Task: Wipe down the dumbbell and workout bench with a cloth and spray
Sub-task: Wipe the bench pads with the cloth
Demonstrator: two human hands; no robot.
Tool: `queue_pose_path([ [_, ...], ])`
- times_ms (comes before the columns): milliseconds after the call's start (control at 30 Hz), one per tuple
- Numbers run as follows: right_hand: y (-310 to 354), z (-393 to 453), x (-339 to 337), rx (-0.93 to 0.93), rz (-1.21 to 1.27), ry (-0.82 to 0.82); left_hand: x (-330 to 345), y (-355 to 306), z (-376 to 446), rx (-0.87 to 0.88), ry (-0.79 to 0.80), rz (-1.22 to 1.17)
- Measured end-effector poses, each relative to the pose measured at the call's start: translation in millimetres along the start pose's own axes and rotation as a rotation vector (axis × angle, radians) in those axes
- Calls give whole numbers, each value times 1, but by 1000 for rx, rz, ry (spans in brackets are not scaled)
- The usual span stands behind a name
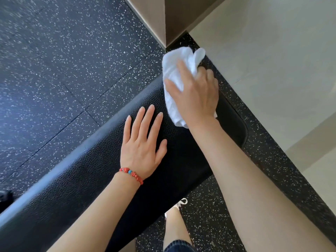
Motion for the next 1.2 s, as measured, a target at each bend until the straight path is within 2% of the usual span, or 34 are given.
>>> queue_pose_path([
  [300, -89, -85, -29, 312, 12, 10, 2, 0, 0, 8, 25, 14],
  [533, -111, -138, -41, 582, 61, 16, 1, 0, -2, 44, 33, -37],
  [833, -64, -223, -34, 802, 186, 38, 3, -7, -64, 244, 83, -33],
  [1033, -10, -282, -41, 801, 256, 9, -1, 3, -89, 347, 138, -28],
  [1200, 12, -309, -56, 762, 303, 155, -20, 10, -105, 345, 209, -50],
])
Point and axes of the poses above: each hand's wrist, its own z-axis towards the middle knuckle, its own x-axis out of the palm, y = z × x, the point moved 9 cm from there along z, towards the middle knuckle, and after that the axes turned 4 degrees about x, right-handed, at the moved point
